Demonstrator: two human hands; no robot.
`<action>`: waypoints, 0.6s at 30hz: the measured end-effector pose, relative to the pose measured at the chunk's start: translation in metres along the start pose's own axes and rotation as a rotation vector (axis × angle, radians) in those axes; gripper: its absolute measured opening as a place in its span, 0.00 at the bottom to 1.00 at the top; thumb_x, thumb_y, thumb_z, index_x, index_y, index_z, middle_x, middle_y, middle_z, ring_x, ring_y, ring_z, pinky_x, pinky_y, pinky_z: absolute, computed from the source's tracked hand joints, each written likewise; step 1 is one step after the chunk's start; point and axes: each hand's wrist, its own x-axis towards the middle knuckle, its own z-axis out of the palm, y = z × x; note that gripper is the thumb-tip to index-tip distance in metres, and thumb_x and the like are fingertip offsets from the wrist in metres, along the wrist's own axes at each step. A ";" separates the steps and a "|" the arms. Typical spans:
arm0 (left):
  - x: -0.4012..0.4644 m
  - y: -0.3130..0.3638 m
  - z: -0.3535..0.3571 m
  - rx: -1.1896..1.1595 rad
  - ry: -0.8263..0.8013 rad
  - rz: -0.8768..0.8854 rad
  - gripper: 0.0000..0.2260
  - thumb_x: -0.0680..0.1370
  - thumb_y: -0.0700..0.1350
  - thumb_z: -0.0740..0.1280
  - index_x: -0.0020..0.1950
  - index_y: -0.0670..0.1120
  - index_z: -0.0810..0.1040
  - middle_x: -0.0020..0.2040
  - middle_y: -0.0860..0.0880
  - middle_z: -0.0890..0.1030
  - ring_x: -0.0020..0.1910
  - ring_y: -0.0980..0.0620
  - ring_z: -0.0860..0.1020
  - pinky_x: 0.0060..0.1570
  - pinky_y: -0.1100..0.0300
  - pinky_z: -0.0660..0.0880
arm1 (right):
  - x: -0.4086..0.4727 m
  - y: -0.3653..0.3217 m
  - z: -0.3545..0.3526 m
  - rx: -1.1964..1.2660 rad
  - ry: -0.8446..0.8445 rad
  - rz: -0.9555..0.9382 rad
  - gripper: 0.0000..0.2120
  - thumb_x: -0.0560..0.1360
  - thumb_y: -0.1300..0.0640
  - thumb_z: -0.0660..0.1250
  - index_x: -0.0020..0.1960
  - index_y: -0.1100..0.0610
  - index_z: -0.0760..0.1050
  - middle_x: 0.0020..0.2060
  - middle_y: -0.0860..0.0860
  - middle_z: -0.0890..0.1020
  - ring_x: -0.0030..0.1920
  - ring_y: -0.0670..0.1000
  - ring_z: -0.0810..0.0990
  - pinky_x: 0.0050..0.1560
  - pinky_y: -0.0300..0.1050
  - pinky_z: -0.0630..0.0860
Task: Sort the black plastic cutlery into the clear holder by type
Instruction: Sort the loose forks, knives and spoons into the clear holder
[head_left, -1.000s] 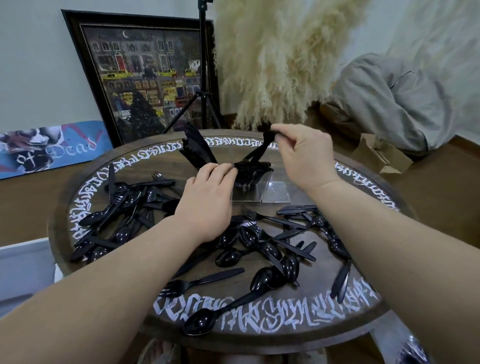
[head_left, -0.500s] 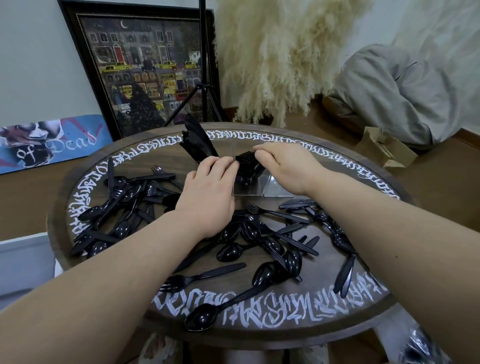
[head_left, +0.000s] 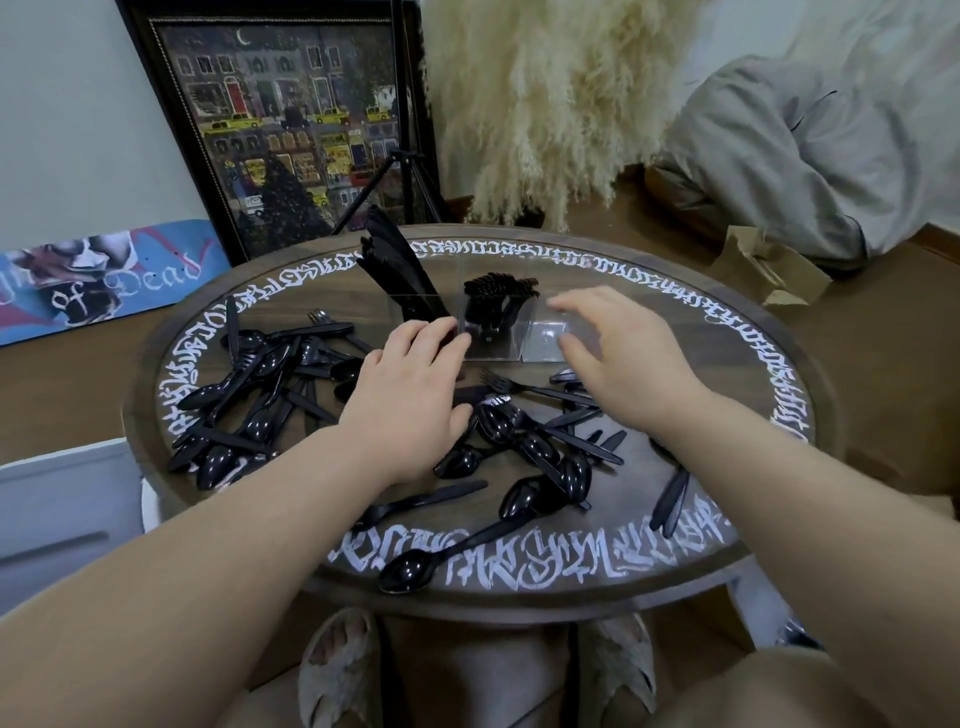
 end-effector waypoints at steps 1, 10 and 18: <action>-0.006 0.001 0.001 0.005 -0.029 -0.006 0.31 0.78 0.56 0.61 0.77 0.49 0.53 0.78 0.51 0.52 0.75 0.47 0.50 0.68 0.47 0.60 | -0.009 0.003 0.003 -0.007 -0.010 0.034 0.17 0.80 0.58 0.60 0.68 0.52 0.72 0.64 0.49 0.75 0.63 0.51 0.73 0.62 0.46 0.70; -0.028 -0.005 0.020 -0.004 -0.272 -0.099 0.34 0.76 0.64 0.61 0.78 0.54 0.53 0.78 0.51 0.53 0.76 0.46 0.50 0.70 0.45 0.59 | -0.027 0.027 0.044 -0.134 -0.341 0.188 0.29 0.76 0.46 0.64 0.74 0.51 0.62 0.69 0.47 0.71 0.69 0.56 0.60 0.66 0.53 0.67; -0.019 -0.007 0.028 -0.002 -0.374 -0.057 0.30 0.77 0.64 0.58 0.77 0.61 0.52 0.78 0.50 0.53 0.76 0.45 0.49 0.71 0.43 0.56 | -0.012 0.027 0.066 -0.223 -0.345 0.163 0.17 0.76 0.49 0.65 0.64 0.51 0.75 0.52 0.50 0.81 0.59 0.55 0.66 0.56 0.49 0.72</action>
